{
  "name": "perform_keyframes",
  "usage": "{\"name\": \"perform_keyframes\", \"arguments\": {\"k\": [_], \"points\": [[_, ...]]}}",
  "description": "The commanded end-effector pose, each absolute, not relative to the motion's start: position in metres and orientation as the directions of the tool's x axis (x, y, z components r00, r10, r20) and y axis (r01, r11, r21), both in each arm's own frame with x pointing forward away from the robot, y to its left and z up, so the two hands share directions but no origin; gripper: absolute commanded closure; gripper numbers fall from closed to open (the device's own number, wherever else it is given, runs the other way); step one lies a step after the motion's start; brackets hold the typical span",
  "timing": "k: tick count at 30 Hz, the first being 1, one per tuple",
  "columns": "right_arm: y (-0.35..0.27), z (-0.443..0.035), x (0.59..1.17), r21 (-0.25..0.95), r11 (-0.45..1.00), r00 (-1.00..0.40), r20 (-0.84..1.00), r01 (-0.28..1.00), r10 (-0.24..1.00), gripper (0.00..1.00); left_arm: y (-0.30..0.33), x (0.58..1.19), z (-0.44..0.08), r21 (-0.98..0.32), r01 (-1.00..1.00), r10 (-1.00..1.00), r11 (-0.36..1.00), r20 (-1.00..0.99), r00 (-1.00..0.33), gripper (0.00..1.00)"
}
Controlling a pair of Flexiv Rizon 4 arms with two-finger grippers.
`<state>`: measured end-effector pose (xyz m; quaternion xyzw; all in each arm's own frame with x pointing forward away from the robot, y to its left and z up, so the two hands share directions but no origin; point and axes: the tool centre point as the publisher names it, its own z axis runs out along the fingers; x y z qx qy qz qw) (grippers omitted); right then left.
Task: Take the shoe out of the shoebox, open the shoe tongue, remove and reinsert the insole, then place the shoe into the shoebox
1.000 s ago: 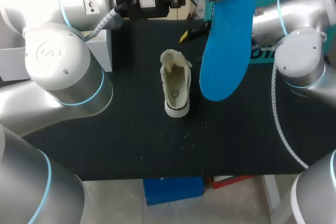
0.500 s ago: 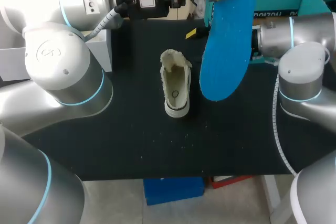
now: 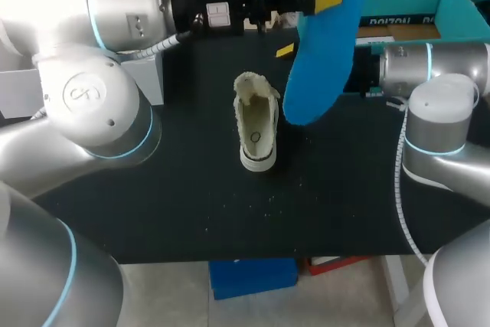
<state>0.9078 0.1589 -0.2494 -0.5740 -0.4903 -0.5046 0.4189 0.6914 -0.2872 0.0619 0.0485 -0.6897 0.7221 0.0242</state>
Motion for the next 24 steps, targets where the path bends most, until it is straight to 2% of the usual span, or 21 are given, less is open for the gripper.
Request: {"name": "perform_keyframes", "arguments": {"k": [1, 7, 24], "points": [[0.161, -0.25, 0.908, 0.015, -0.171, 0.01, 0.99, 0.985, 0.14, 0.0, -0.279, 0.687, 0.034, -0.991, -0.126, -0.08, -0.053, 0.131, -0.988, 1.0], [0.161, -0.25, 0.908, 0.015, -0.171, 0.01, 0.99, 0.985, 0.14, 0.0, -0.265, 0.692, -0.004, -0.952, -0.271, 0.029, -0.142, 0.269, -0.963, 1.0], [0.161, -0.25, 0.908, 0.015, -0.171, 0.01, 0.99, 0.985, 0.14, 0.0, -0.265, 0.692, -0.004, -0.952, -0.271, 0.029, -0.142, 0.269, -0.963, 1.0]]}}
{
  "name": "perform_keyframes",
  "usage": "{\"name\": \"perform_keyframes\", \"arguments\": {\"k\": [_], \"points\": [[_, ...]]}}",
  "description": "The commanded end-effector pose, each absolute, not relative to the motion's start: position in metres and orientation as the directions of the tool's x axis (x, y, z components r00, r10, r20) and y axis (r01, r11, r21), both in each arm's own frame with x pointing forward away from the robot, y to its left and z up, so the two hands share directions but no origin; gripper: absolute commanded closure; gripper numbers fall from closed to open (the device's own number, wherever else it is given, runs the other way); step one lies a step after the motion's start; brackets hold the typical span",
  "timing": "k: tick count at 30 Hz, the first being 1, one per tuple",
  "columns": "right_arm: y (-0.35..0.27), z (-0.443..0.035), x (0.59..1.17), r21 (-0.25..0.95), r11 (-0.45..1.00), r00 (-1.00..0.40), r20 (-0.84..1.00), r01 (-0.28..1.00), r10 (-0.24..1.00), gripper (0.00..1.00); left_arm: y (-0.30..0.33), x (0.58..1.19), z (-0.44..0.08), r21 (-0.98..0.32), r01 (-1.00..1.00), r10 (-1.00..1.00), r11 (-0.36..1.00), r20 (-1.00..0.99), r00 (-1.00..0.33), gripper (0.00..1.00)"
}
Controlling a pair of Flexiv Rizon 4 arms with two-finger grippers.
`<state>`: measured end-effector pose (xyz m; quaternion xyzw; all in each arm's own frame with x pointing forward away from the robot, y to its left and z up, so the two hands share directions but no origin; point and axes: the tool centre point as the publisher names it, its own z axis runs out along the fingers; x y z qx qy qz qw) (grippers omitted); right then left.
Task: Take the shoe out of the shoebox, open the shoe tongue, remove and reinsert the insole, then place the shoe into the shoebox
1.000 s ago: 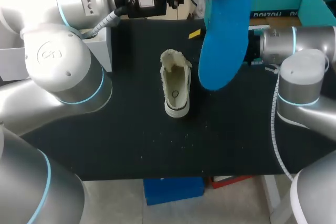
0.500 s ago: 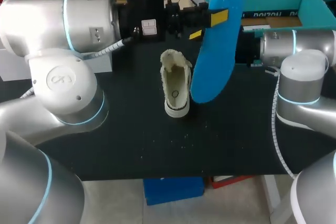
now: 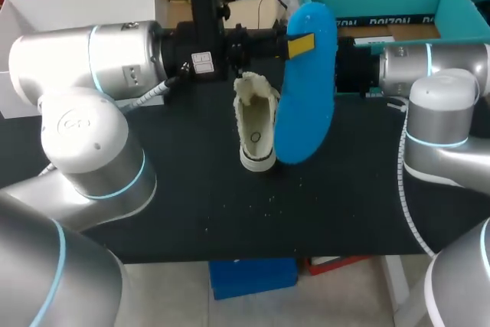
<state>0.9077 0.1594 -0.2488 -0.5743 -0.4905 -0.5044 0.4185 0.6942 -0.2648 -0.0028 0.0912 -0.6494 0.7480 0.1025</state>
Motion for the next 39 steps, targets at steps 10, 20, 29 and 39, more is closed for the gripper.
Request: {"name": "perform_keyframes", "arguments": {"k": [10, 20, 29, 39], "points": [[0.161, -0.25, 0.908, 0.015, -0.171, 0.01, 0.99, 0.985, 0.14, 0.0, -0.262, 0.686, -0.052, -0.99, -0.052, -0.003, -0.129, 0.052, -0.999, 1.0], [0.161, -0.25, 0.908, 0.015, -0.171, 0.01, 0.99, 0.985, 0.14, 0.0, -0.246, 0.681, -0.071, -0.986, 0.149, 0.135, -0.073, -0.157, -0.978, 1.0], [0.161, -0.25, 0.908, 0.015, -0.171, 0.01, 0.99, 0.985, 0.14, 0.0, -0.236, 0.686, -0.097, -0.98, 0.199, 0.164, -0.012, -0.199, -0.966, 1.0], [0.161, -0.25, 0.908, 0.015, -0.171, 0.01, 0.99, 0.985, 0.14, 0.0, -0.236, 0.686, -0.097, -0.98, 0.199, 0.164, -0.012, -0.199, -0.966, 1.0]]}}
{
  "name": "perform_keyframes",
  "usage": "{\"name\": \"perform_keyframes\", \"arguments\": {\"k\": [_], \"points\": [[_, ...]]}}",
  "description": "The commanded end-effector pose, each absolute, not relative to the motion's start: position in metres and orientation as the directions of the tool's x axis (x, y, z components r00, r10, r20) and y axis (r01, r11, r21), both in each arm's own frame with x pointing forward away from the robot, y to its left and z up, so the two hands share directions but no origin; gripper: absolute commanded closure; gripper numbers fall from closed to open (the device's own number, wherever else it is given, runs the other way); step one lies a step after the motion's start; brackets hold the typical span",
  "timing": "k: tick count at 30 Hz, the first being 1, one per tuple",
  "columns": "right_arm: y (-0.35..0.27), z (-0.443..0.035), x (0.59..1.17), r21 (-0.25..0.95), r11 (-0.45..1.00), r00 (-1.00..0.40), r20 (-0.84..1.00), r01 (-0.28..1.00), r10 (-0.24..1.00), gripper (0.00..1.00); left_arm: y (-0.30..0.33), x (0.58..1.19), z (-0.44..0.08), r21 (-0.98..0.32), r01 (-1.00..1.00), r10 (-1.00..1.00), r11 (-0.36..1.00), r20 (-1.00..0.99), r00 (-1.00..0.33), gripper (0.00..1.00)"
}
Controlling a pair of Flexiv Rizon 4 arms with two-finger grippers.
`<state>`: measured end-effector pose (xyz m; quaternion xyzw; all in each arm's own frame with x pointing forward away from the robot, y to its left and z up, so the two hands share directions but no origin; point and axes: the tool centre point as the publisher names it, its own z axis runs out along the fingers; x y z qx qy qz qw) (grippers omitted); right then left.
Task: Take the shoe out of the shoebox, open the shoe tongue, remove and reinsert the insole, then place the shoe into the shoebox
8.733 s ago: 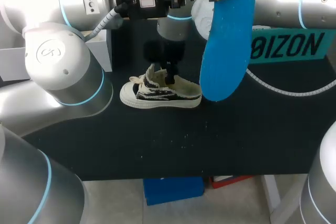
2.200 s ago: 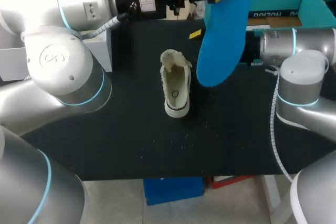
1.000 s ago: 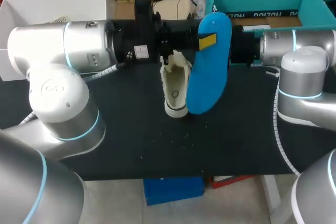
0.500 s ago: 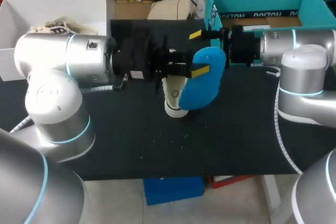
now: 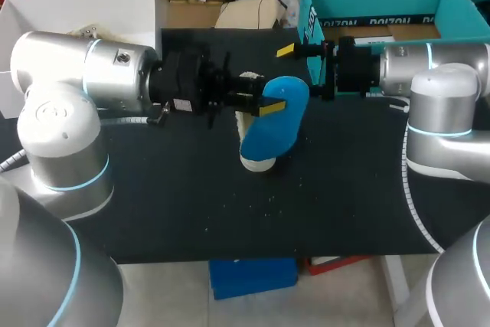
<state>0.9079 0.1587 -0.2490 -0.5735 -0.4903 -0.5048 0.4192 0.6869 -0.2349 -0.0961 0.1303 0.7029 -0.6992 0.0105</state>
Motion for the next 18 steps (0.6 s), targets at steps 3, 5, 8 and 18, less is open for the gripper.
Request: {"name": "perform_keyframes", "arguments": {"k": [3, 5, 8, 18], "points": [[0.161, -0.25, 0.908, 0.015, -0.171, 0.01, 0.99, 0.985, 0.14, 0.0, -0.236, 0.686, -0.097, -0.98, 0.199, 0.164, -0.012, -0.199, -0.966, 1.0], [0.161, -0.25, 0.908, 0.015, -0.171, 0.01, 0.99, 0.985, 0.14, 0.0, -0.234, 0.679, -0.103, -0.947, 0.317, 0.154, -0.048, -0.32, -0.935, 1.0], [0.161, -0.25, 0.908, 0.015, -0.171, 0.01, 0.99, 0.985, 0.14, 0.0, -0.227, 0.675, -0.111, -0.9, 0.421, 0.15, -0.11, -0.434, -0.888, 1.0], [0.161, -0.25, 0.908, 0.015, -0.171, 0.01, 0.99, 0.985, 0.14, 0.0, -0.22, 0.677, -0.135, -0.789, 0.597, 0.172, -0.145, -0.615, -0.77, 1.0]]}}
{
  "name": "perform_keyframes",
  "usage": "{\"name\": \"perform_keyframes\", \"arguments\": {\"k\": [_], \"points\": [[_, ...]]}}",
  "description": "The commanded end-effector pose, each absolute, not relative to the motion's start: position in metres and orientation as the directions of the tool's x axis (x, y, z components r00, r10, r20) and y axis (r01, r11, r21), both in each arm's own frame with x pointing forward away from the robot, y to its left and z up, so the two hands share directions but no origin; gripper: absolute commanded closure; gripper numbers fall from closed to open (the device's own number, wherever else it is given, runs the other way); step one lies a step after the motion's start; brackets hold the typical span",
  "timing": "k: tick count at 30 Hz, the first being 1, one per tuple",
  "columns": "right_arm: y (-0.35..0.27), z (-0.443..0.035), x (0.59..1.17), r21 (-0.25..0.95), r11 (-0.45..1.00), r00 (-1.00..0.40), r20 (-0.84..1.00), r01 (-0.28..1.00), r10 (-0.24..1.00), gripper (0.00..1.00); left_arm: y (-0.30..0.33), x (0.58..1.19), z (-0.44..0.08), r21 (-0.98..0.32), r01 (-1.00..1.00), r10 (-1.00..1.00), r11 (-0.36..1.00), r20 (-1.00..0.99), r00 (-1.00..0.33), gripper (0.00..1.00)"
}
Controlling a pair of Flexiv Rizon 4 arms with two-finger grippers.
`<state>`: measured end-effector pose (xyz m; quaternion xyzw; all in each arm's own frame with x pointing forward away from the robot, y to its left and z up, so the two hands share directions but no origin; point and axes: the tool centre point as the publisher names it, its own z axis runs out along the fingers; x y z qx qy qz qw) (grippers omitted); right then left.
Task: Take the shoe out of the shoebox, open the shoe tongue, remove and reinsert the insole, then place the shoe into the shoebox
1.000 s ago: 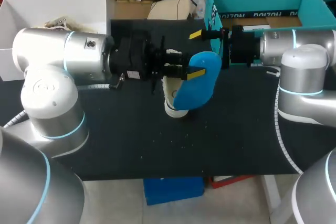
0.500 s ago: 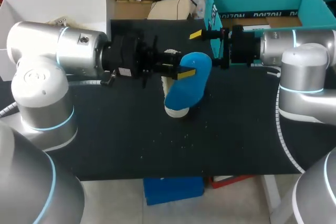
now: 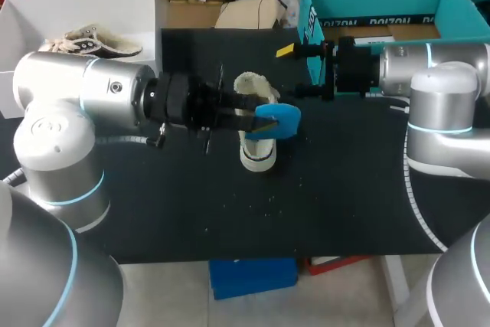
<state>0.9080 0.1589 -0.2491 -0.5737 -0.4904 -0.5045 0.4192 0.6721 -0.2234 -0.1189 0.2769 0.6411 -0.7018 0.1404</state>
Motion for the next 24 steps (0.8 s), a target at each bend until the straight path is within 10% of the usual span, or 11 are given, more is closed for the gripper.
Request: {"name": "perform_keyframes", "arguments": {"k": [1, 16, 24], "points": [[0.161, -0.25, 0.908, 0.015, -0.171, 0.01, 0.99, 0.985, 0.14, 0.0, -0.22, 0.677, -0.135, -0.789, 0.597, 0.172, -0.145, -0.615, -0.77, 1.0], [0.161, -0.25, 0.908, 0.015, -0.171, 0.01, 0.99, 0.985, 0.14, 0.0, -0.22, 0.677, -0.135, -0.789, 0.597, 0.172, -0.145, -0.615, -0.77, 1.0], [0.161, -0.25, 0.908, 0.015, -0.171, 0.01, 0.99, 0.985, 0.14, 0.0, -0.206, 0.674, -0.164, -0.422, 0.888, -0.036, -0.183, -0.9, -0.435, 1.0]]}}
